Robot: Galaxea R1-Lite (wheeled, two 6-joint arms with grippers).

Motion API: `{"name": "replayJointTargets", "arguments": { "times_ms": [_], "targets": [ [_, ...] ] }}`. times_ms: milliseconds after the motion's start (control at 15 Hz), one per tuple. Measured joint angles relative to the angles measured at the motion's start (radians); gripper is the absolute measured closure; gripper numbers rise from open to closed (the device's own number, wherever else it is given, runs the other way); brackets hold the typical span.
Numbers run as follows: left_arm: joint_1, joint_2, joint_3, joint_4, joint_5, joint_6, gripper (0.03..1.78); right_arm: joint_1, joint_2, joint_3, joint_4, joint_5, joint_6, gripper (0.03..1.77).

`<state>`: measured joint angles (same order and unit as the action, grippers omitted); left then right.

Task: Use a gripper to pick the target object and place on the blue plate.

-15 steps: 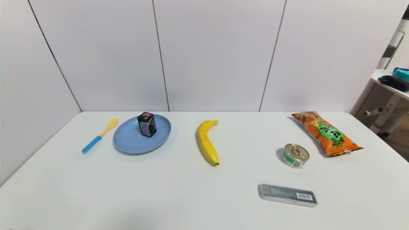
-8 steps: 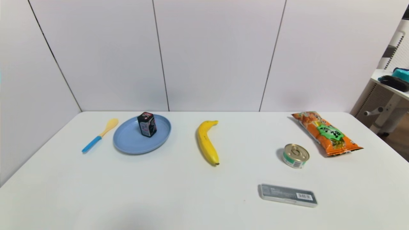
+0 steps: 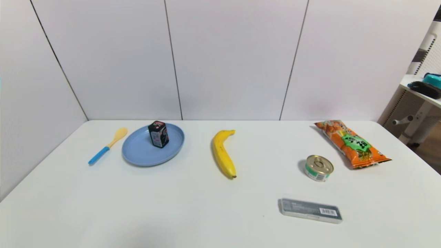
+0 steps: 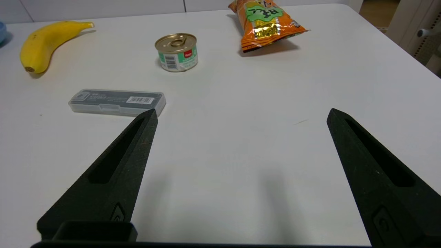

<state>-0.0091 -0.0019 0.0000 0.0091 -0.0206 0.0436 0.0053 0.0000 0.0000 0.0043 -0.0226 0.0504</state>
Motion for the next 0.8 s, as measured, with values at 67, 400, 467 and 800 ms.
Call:
{"name": "replayJointTargets", "arguments": {
  "times_ms": [67, 400, 467, 800],
  "targets": [
    [0.000, 0.000, 0.000, 0.000, 0.000, 0.000, 0.12, 0.000, 0.000, 0.000, 0.000, 0.000, 0.000, 0.10],
    [0.000, 0.000, 0.000, 0.000, -0.001, 0.000, 0.12, 0.000, 0.000, 0.000, 0.000, 0.000, 0.000, 0.10],
    [0.000, 0.000, 0.000, 0.000, 0.000, 0.000, 0.12, 0.000, 0.000, 0.000, 0.000, -0.001, 0.001, 0.10],
    [0.000, 0.000, 0.000, 0.000, -0.001, 0.000, 0.12, 0.000, 0.000, 0.000, 0.000, 0.000, 0.000, 0.10]
  ]
}}
